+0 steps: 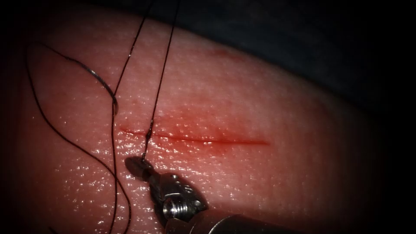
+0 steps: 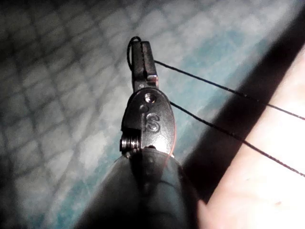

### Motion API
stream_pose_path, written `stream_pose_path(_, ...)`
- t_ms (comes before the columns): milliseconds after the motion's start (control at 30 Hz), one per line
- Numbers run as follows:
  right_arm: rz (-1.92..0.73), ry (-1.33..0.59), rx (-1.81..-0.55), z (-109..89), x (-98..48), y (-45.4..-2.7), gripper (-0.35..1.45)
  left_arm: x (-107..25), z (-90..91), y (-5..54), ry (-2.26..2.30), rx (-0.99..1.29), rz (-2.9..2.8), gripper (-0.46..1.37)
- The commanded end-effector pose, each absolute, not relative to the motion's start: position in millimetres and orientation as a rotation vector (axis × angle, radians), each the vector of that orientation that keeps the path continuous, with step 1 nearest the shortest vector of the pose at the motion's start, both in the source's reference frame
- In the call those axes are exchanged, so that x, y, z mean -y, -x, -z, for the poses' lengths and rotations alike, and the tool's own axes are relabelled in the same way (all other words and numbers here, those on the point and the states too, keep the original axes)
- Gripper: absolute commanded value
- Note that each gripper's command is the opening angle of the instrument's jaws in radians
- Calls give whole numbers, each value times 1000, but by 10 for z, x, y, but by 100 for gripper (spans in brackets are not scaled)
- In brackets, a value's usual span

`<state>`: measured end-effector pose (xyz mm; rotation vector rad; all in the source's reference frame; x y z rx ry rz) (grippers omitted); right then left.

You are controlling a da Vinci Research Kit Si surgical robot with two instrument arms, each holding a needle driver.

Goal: Wound Closure
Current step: Tension the knot by moving the right arm down and the left arm up.

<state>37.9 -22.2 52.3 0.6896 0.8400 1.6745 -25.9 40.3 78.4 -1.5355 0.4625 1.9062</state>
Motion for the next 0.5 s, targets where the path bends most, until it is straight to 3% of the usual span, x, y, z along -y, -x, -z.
stream_pose_path(33, -1659, -704, -832, -521, 223, -380, -35, -404, -785, 259, 1533, -462, -1906, -35)
stream_pose_path(500, -1662, -711, -812, -521, 227, -381, -35, -410, -787, 254, 1538, -454, -1901, -35)
